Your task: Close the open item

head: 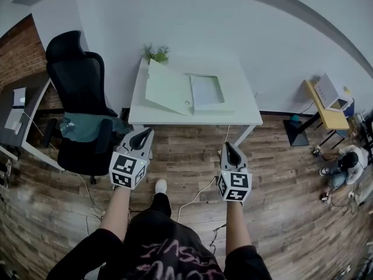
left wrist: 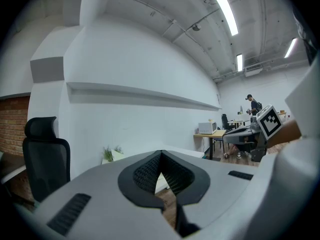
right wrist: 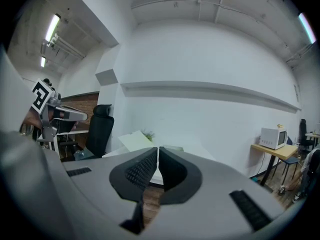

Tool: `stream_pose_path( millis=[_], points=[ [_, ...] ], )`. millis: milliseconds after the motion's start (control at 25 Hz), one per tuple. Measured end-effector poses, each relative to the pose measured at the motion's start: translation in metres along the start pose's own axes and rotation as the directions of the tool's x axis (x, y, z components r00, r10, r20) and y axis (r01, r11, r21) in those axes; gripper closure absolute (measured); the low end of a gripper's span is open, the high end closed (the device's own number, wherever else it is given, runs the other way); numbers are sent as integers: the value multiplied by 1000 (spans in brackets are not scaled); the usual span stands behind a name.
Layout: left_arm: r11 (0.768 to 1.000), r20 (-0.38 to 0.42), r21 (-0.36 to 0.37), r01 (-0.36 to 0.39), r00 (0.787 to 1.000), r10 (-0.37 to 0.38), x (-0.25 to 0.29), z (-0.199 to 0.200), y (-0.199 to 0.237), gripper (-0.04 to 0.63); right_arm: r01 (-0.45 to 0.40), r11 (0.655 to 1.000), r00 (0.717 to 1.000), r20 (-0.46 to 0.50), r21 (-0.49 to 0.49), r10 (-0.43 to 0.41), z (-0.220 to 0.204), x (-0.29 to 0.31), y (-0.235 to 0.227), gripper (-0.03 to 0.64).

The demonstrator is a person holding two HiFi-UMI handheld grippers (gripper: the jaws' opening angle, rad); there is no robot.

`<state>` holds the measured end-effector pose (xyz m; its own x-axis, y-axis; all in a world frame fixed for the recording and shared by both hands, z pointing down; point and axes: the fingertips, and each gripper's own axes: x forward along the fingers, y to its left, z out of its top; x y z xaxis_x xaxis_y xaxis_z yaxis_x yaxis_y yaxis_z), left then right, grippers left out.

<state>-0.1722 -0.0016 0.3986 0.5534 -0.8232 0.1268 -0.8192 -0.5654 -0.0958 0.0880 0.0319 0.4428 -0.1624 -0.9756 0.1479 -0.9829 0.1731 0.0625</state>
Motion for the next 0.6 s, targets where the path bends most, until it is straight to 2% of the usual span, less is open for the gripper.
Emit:
stream_pose_path(
  millis=[360,600],
  points=[
    [999,-45,-29,29,999,-30,86,-21,52,583,9,1000,999,-48,3,-9,-7,93,-14,591],
    [999,-57,-43,24,998,-27,145,-27,112,583,13,1000,997,-70,-4,-14,-3,171,-17,591]
  ],
)
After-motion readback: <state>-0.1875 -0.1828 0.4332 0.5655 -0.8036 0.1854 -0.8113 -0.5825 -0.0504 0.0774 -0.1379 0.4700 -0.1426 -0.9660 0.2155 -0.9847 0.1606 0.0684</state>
